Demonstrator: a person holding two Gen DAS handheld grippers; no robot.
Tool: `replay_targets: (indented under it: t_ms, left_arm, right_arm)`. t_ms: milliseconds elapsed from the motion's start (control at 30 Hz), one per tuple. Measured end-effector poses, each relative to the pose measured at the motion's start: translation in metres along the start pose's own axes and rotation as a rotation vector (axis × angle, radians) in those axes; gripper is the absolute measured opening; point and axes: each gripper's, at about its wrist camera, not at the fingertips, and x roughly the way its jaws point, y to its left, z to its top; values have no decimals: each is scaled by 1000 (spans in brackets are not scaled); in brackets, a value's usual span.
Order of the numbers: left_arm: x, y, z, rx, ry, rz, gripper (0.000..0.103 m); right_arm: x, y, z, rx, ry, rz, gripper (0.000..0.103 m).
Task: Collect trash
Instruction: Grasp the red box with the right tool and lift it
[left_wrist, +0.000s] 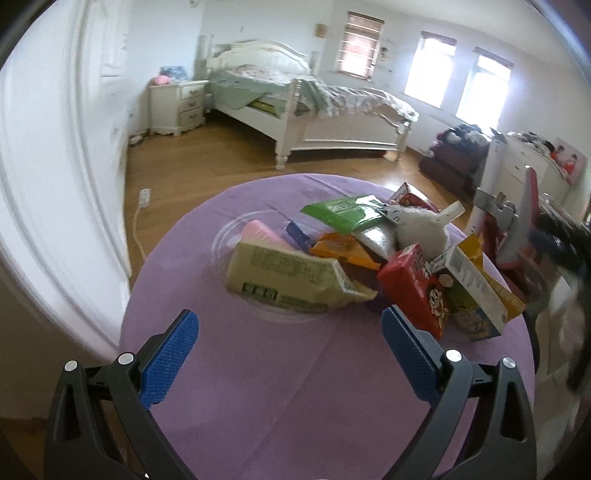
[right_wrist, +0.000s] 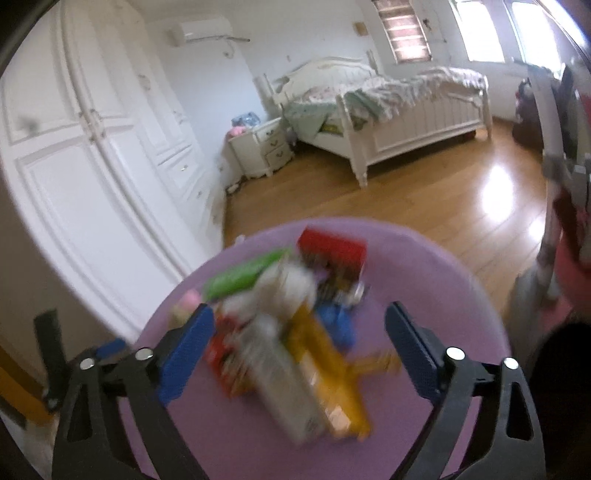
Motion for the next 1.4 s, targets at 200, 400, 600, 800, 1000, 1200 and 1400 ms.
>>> replay_targets:
  t_ms: [200,400,600,800,1000,1200,1400]
  left_arm:
    - [22,5,12,-52,49,-74,98]
    - [30,14,11,-88,90,-74,98]
    - [36,17,10,-144,106,-84,98]
    - [45,12,21,-162,102,-100,98]
    - [76,20,34,-279,144,-35,90]
    - [79,23,32,-320,187,-38,68]
    - [59,26,11,-363,199,-168,41]
  right_arm:
    - [90,-19,56,-69,137,-26,77]
    - [177,-9,65,-378,343,-51,77]
    - [202,-8,58,-465,392,-107,35]
    - [135,-19,46,-271,245,-4,32]
    - [39,-20,24,-121,77,40,32]
    - [-24,-19,-10,-60,9,56,32]
    - [-43,-2,-36,-29,7,97,32]
